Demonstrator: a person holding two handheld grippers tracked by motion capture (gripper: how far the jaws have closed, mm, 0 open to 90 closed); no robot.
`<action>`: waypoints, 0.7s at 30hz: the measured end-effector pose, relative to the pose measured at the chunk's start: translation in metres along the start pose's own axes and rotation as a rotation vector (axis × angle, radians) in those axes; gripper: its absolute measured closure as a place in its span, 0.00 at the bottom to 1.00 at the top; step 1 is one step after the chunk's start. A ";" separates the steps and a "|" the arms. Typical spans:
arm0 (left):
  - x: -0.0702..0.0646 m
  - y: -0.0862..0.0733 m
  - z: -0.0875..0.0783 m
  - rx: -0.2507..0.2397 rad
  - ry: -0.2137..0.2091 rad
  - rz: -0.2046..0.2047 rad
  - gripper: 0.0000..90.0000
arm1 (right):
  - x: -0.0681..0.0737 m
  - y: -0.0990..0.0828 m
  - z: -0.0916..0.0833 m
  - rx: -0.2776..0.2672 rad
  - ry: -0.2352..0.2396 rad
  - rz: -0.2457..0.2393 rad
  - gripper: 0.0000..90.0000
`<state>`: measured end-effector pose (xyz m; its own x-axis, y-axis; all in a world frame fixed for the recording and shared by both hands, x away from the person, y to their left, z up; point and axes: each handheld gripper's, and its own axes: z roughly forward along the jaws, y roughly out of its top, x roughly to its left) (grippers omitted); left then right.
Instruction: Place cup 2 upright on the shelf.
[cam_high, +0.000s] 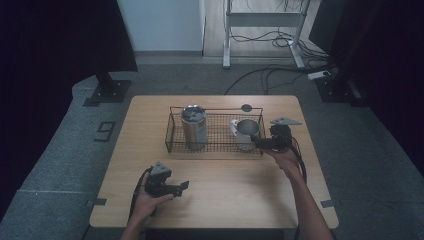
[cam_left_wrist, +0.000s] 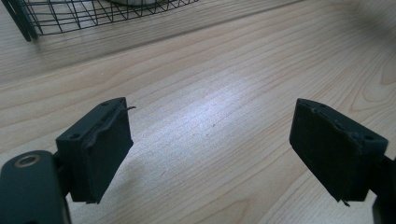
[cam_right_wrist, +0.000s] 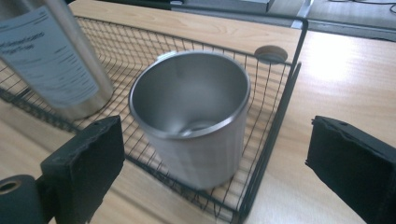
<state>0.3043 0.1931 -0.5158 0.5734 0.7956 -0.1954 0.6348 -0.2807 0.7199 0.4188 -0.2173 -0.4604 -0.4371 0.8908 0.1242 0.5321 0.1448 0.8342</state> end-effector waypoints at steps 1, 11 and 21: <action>0.000 0.000 0.000 -0.001 0.002 -0.001 0.15 | 0.000 -0.003 -0.003 -0.006 0.002 -0.003 0.05; 0.001 -0.001 0.001 0.002 0.004 -0.001 0.15 | -0.003 -0.039 -0.030 -0.027 0.016 0.004 0.08; 0.001 -0.001 0.001 0.004 0.009 -0.001 0.15 | -0.004 -0.080 -0.053 -0.046 0.037 0.023 0.13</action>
<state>0.3046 0.1942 -0.5176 0.5679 0.8008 -0.1904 0.6378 -0.2819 0.7167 0.3393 -0.2558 -0.4994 -0.4524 0.8768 0.1629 0.5090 0.1039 0.8545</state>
